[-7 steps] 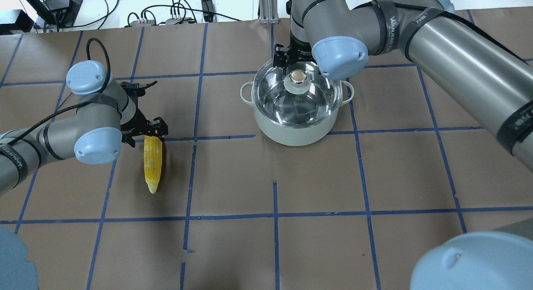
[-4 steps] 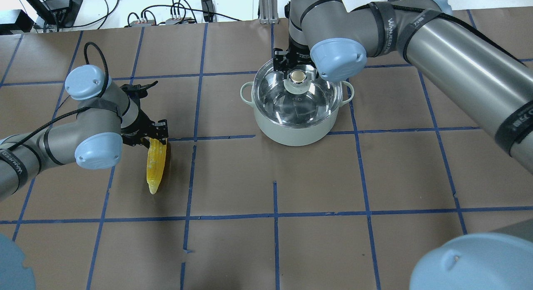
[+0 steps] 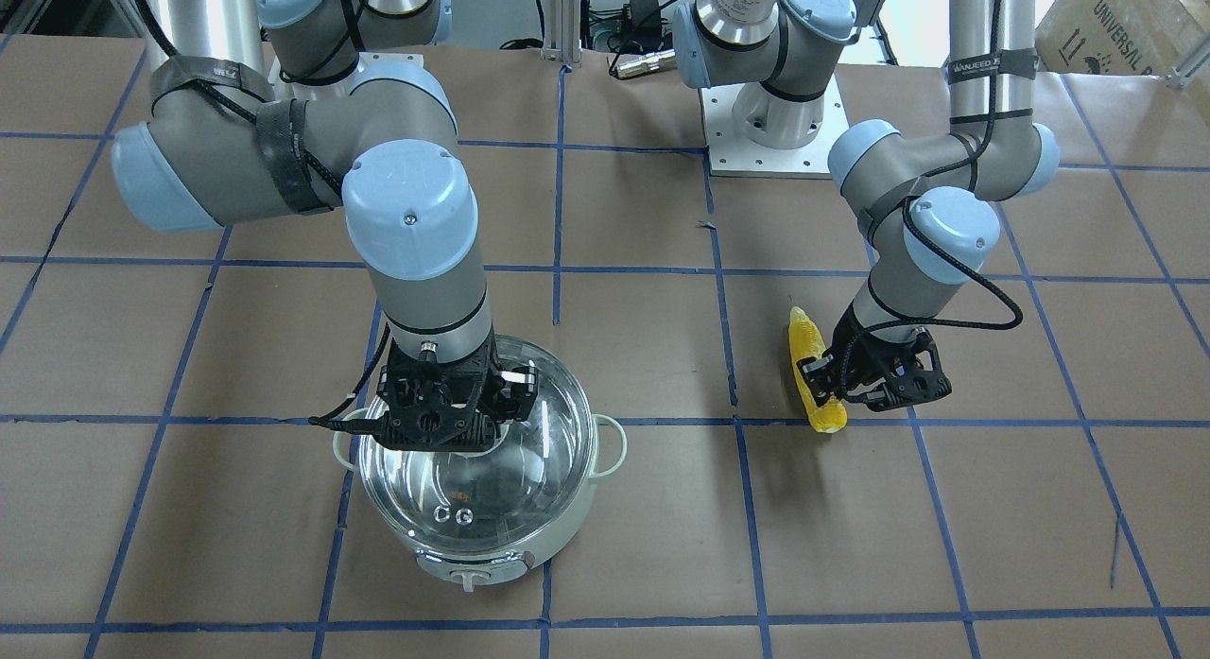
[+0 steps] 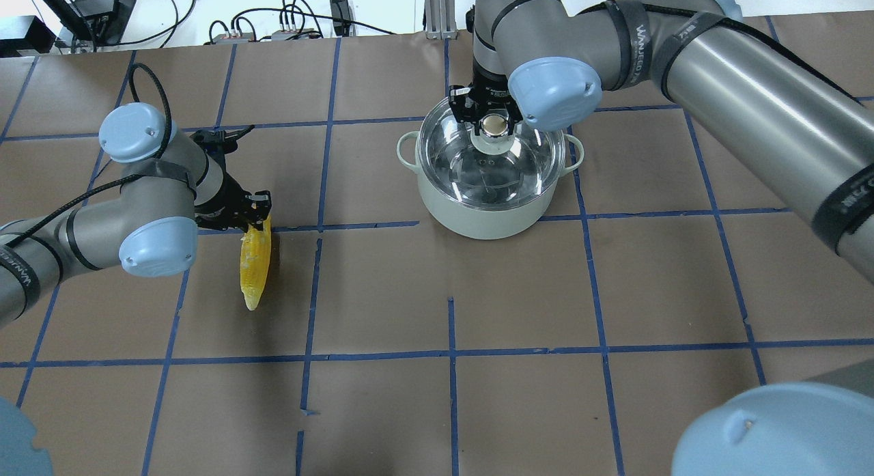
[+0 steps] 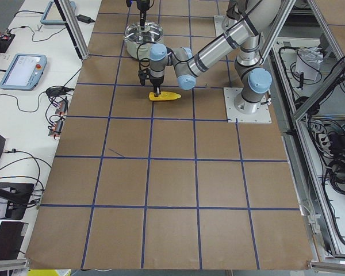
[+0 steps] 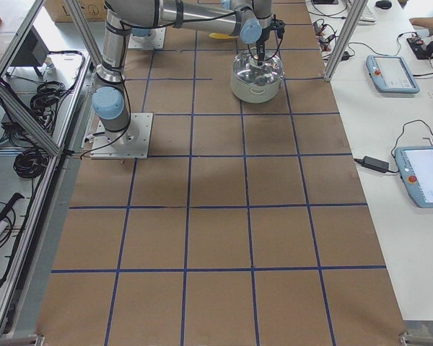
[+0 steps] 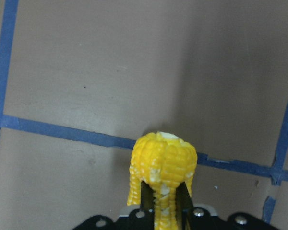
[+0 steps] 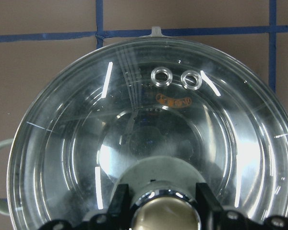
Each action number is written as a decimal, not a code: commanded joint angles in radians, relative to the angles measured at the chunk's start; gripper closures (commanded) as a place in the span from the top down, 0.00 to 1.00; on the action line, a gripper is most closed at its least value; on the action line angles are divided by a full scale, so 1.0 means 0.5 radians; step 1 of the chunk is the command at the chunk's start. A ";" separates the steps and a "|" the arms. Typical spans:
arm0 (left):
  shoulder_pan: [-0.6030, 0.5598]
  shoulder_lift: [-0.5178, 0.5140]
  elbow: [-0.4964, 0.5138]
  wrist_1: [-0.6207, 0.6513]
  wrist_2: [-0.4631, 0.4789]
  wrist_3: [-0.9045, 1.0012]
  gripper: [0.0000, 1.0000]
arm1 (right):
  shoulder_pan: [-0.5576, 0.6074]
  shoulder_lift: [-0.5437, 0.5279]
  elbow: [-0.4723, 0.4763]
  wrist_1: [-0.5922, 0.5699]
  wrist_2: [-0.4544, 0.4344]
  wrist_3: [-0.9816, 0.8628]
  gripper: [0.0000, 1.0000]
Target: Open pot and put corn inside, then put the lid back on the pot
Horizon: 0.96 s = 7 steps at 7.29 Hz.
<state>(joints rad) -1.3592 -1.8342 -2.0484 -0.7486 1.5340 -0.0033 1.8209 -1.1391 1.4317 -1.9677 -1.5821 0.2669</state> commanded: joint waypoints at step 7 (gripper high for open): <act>-0.079 0.226 0.366 -0.659 -0.094 -0.222 0.02 | -0.153 -0.032 -0.525 0.444 -0.106 -0.296 0.27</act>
<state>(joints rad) -1.3736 -1.7502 -1.8997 -1.0132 1.5225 -0.0391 1.7785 -1.1453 1.2066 -1.7767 -1.6116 0.1959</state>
